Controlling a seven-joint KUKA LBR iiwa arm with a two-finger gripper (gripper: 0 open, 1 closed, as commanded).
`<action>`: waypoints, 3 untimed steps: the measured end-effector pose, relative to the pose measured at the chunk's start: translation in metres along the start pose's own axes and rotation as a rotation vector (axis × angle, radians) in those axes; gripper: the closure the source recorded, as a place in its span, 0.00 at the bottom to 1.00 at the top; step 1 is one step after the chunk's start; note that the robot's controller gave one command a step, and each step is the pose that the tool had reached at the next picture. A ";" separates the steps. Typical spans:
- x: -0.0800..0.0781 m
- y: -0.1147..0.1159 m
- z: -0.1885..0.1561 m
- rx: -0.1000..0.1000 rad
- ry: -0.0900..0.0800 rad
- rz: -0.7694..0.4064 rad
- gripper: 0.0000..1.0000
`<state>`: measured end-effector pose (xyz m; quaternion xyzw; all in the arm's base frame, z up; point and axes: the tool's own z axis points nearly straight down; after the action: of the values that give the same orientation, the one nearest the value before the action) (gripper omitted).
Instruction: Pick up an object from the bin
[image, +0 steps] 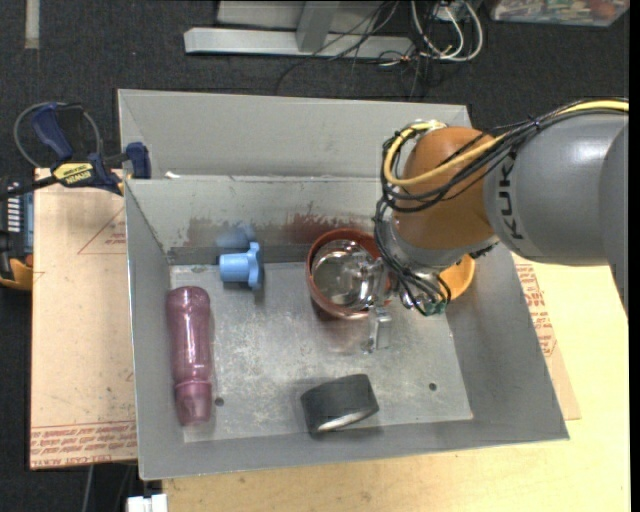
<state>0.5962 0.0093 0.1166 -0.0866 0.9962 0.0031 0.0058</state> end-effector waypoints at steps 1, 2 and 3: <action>-0.019 -0.037 0.046 0.002 0.001 -0.136 0.00; -0.021 -0.032 0.044 -0.003 0.008 -0.046 1.00; -0.021 -0.030 0.043 -0.004 0.011 -0.021 1.00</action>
Offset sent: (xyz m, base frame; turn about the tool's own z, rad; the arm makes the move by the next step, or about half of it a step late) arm 0.0276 -0.0260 -0.0466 -0.0111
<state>0.6222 -0.0167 0.0732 -0.0972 0.9953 0.0044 0.0000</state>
